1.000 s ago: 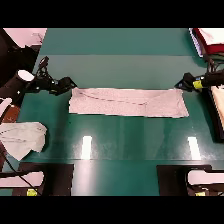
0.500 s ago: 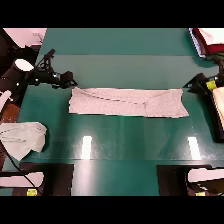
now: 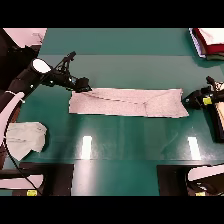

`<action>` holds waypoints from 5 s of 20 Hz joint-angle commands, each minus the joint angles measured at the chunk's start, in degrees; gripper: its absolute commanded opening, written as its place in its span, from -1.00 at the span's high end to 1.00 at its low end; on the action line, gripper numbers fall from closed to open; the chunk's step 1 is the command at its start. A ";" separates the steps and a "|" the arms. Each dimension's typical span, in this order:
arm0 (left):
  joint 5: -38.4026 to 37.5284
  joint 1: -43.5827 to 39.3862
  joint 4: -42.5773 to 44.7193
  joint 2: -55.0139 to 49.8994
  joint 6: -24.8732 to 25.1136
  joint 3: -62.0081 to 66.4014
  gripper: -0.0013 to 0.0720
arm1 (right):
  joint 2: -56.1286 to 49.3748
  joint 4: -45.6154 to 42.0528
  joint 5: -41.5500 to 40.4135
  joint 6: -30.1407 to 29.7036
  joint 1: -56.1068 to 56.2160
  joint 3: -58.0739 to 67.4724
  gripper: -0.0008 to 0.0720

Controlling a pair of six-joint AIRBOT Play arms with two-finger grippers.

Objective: Fold the shirts.

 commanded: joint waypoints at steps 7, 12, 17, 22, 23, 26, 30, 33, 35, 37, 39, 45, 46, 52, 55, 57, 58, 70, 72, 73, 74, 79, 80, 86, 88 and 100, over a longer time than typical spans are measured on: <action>2.89 -4.55 0.44 -0.17 -5.05 -0.15 0.91 | -4.39 10.93 -0.04 -8.70 5.35 -0.20 -0.12; 8.96 -9.66 0.07 -4.31 -5.11 0.48 0.91 | -3.72 10.88 6.21 -7.39 8.48 6.69 0.94; 10.14 -15.10 0.04 -14.80 -5.03 9.35 0.91 | 2.89 10.99 9.84 3.23 14.80 17.00 0.94; 9.53 -18.73 -0.20 -26.47 -6.67 20.61 0.91 | 6.73 11.02 11.10 8.61 25.46 28.13 0.94; 9.40 -19.04 -0.33 -28.09 -6.78 22.53 0.91 | 6.71 10.95 11.06 9.27 27.61 30.21 0.94; 9.68 -19.10 -0.44 -30.01 -8.09 25.31 0.91 | 6.67 10.86 9.99 9.64 33.73 34.67 0.94; 9.27 -19.12 -0.39 -29.99 -8.02 25.49 0.91 | 6.67 10.82 6.62 9.60 38.84 35.95 0.94; 8.59 -19.06 -0.39 -29.94 -7.45 25.53 0.91 | 6.64 10.45 4.42 9.57 40.57 35.93 0.94; 6.51 -17.97 1.09 -29.33 -6.51 26.25 0.91 | 6.64 10.47 3.80 9.46 40.92 35.93 0.94; 4.63 -15.37 3.63 -26.73 -6.51 26.75 0.91 | 6.64 10.45 3.06 9.44 40.98 35.93 0.94; 2.91 -11.65 6.64 -22.84 -6.51 26.75 0.91 | 6.62 10.43 2.82 9.29 41.51 35.93 0.94; -2.40 1.57 13.46 -8.52 -6.19 26.75 0.91 | 2.58 10.60 -0.39 5.90 49.51 35.95 0.94; -2.71 3.54 14.49 -6.12 -6.03 26.75 0.91 | 1.22 10.62 -1.84 5.25 51.80 35.95 0.94; -3.96 12.44 16.17 4.52 -6.05 26.75 0.91 | -10.32 12.79 -22.75 -3.15 68.52 38.42 0.36; -6.12 14.38 16.22 6.62 -6.05 26.75 0.91 | -15.65 16.00 -25.14 -4.00 73.05 45.77 -0.69; -8.70 14.75 16.44 6.99 -6.01 26.75 0.91 | -14.34 14.91 -24.26 -3.89 71.65 44.04 -0.66; -9.86 14.75 16.65 6.97 -5.75 26.75 0.91 | -12.50 14.86 -22.80 -3.63 69.72 41.11 -0.65; -11.91 14.73 16.50 6.97 -3.93 26.69 0.91 | 3.02 11.08 -14.32 6.38 35.82 1.33 -0.77; -11.93 14.73 16.37 6.82 -3.93 26.53 0.91 | 1.66 14.10 -15.47 6.36 34.95 -0.83 -0.77; -11.91 14.73 16.35 6.80 -3.96 26.38 0.91 | 0.55 14.99 -15.80 6.34 35.21 -1.01 -0.76; -11.93 14.73 16.33 6.80 -3.96 26.12 0.91 | -0.68 16.28 -15.91 6.34 35.87 -0.81 -0.76; -12.22 14.73 16.33 6.80 -3.93 24.83 0.91 | -8.61 18.60 -15.19 6.21 43.50 7.91 -0.73; -12.35 14.73 16.31 6.80 -3.91 24.83 0.91 | -9.97 18.58 -15.06 6.21 45.57 10.12 -0.69; -13.42 14.73 16.24 6.80 -3.93 24.83 0.91 | -15.89 18.58 -13.40 6.25 55.67 18.40 -0.24; -13.70 14.73 16.11 6.80 -3.96 24.83 0.91 | -15.93 18.47 -14.47 6.12 56.37 19.23 0.79; -14.23 4.31 14.62 6.80 -2.95 24.83 0.91 | 6.12 -8.46 -15.28 16.85 25.88 21.64 0.94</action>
